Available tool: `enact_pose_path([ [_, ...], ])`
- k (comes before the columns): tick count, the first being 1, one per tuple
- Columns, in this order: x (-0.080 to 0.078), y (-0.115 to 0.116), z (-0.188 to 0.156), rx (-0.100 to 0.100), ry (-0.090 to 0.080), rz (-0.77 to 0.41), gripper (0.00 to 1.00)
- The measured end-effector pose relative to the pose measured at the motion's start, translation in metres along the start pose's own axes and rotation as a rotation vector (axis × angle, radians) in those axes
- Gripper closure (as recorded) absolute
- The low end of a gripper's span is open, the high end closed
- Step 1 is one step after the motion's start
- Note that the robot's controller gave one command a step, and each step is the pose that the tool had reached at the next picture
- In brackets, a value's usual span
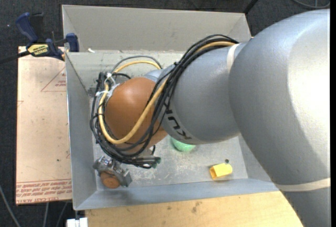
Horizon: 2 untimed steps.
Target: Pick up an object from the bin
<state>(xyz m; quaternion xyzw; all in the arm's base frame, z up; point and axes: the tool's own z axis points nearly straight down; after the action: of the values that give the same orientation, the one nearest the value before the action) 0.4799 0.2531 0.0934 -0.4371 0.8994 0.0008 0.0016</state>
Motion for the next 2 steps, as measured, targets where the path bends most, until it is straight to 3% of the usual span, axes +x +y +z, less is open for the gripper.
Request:
enact_pose_path([
  [2,0.001,0.001,-0.020,-0.003,0.006,0.001,1.00],
])
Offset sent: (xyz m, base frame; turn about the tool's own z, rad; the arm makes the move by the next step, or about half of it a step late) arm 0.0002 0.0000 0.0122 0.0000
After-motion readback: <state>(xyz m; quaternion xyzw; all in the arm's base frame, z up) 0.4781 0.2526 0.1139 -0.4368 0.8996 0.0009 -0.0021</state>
